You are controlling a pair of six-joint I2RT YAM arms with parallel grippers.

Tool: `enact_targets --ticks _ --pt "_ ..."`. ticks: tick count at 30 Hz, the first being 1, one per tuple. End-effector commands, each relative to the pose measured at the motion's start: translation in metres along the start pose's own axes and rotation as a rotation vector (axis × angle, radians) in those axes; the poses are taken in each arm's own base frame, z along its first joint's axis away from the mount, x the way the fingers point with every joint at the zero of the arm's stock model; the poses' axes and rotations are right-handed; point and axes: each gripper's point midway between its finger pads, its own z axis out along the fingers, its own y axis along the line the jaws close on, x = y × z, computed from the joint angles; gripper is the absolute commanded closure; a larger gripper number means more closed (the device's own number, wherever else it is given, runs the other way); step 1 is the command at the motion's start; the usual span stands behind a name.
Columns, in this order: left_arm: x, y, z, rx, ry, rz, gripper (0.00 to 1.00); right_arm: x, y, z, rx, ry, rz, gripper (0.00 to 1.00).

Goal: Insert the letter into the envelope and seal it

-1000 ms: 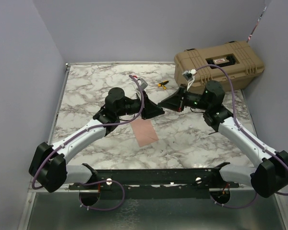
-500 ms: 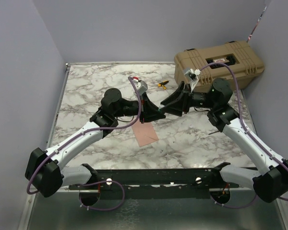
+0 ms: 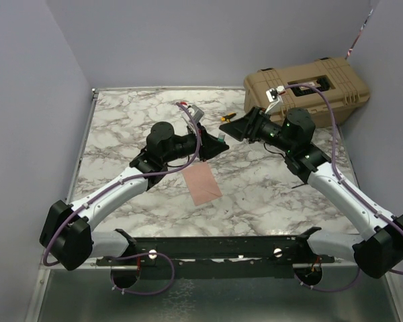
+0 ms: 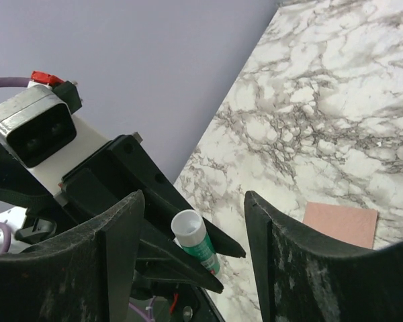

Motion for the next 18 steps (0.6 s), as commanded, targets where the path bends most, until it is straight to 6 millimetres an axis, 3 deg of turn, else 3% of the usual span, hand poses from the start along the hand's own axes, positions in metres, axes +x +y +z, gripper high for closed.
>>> enact_targets --ticks 1,18 --pt "-0.002 0.009 0.005 -0.033 -0.020 -0.010 1.00 0.006 -0.003 0.012 0.012 0.015 0.056 0.36" --pt "-0.009 0.008 0.009 -0.038 -0.036 -0.034 1.00 0.028 -0.005 0.020 0.005 0.141 0.047 0.51"
